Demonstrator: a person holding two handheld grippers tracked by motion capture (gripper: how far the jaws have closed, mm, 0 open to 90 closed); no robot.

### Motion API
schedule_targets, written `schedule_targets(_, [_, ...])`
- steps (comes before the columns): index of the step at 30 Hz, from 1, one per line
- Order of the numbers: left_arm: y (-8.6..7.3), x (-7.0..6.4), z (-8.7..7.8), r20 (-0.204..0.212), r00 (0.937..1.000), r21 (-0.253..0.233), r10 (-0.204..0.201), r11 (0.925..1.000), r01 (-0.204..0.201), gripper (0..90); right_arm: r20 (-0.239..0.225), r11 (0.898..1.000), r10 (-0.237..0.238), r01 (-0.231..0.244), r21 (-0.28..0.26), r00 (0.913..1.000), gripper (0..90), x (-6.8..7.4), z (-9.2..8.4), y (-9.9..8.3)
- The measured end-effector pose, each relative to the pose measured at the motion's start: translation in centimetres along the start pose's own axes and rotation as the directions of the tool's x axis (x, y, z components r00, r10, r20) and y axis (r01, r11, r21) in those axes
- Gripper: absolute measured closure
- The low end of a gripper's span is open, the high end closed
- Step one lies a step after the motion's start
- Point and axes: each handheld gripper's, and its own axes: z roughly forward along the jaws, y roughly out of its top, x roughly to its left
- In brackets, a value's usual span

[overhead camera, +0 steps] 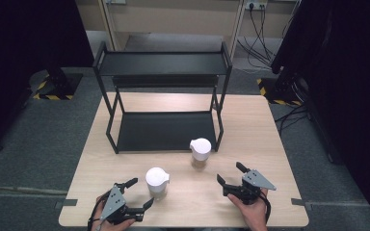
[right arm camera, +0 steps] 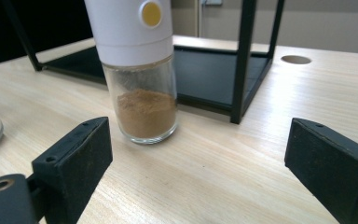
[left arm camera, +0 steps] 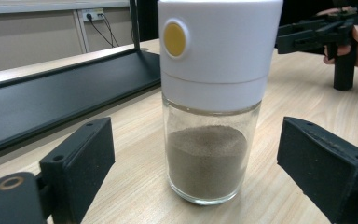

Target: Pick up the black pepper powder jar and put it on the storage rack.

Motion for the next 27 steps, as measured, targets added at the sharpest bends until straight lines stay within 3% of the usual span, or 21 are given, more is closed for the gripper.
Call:
schedule_targets(10, [-0.3, -0.3, 0.1, -0.010, 0.9999, -0.024, 0.007, 0.9997, -0.007, 10.5, 0.001, 1.000, -0.006, 0.006, -0.022, 1.0000, 7.7, 0.1, -0.4, -0.5])
schedule_targets(27, [0.4, -0.6, 1.9, 0.024, 0.9995, -0.032, 0.021, 0.9993, -0.021, 11.3, -0.001, 1.000, -0.004, 0.004, -0.021, 1.0000, 7.6, 0.0, -0.4, -0.4])
